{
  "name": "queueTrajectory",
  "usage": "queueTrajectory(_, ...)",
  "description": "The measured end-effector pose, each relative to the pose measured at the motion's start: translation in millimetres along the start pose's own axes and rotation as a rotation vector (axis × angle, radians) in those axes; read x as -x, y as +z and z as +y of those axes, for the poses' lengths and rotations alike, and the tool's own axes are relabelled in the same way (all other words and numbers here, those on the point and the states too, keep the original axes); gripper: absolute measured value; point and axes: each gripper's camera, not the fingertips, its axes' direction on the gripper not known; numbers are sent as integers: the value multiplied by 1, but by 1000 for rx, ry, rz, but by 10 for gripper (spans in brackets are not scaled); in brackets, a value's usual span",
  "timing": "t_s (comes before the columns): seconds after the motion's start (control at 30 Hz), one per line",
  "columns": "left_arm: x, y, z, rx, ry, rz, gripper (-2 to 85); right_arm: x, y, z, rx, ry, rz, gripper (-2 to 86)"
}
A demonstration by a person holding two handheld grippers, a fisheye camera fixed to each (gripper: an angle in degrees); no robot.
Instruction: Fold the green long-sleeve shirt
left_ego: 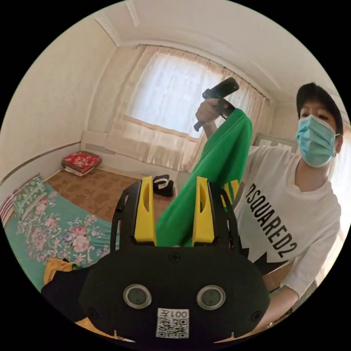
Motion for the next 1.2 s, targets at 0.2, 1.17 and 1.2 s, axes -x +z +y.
queueTrajectory(0.2, -2, 191, -22, -148, -80, 584, 139, 152, -99, 23, 31, 9, 17, 6)
queueTrajectory(1.17, -53, 276, -100, -81, -62, 19, -9, 476, -169, 123, 380, 1154, 936, 32)
queueTrajectory(1.2, -46, 276, -97, -90, -93, 33, -9, 465, -173, 122, 387, 1167, 890, 32)
